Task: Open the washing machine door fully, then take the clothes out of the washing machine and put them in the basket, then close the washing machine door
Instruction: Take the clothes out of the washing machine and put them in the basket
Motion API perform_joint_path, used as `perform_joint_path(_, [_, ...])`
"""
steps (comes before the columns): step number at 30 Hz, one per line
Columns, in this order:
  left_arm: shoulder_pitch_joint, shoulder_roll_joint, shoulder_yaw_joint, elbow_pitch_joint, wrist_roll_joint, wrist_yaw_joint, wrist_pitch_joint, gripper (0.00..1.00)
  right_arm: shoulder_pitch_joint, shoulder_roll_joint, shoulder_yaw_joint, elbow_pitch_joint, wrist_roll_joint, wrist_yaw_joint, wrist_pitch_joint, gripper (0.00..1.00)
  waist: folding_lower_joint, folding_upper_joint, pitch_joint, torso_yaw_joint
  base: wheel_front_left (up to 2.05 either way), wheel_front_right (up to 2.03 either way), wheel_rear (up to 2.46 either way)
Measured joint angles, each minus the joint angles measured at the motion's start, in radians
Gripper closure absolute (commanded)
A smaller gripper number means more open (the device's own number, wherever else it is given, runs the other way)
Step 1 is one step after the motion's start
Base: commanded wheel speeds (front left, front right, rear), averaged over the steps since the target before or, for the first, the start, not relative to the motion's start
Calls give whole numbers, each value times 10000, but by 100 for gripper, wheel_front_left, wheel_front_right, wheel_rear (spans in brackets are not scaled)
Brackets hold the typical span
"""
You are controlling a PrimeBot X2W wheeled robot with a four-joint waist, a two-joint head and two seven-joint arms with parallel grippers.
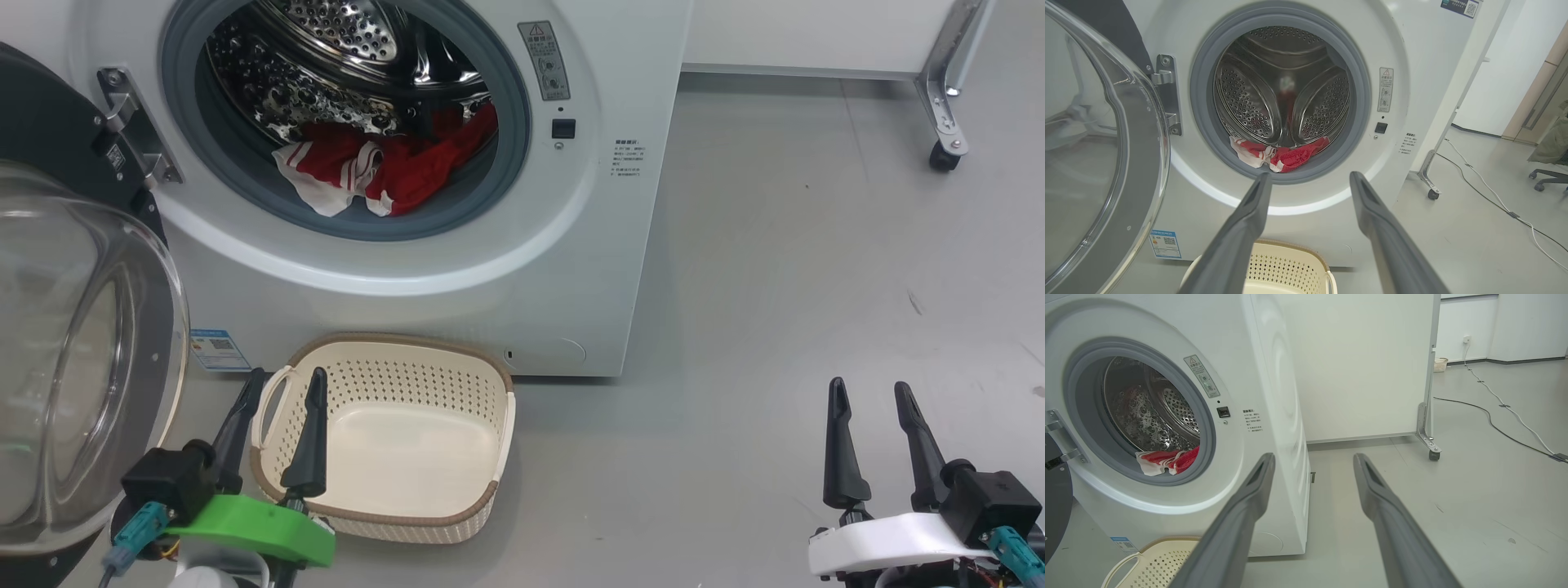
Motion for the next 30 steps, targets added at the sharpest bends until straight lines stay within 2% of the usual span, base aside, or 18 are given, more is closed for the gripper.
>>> perform_joint_path(15, [0,42,19,13,205,90,-10,0,-1,-19,61,-44,-2,-4,0,0,0,0,146,13,111,-111,0])
perform_joint_path(30, [-1,-15,35,46,301,92,-12,0,-2,-31,111,-69,-17,-12,6,0,0,0,250,24,46,-46,0])
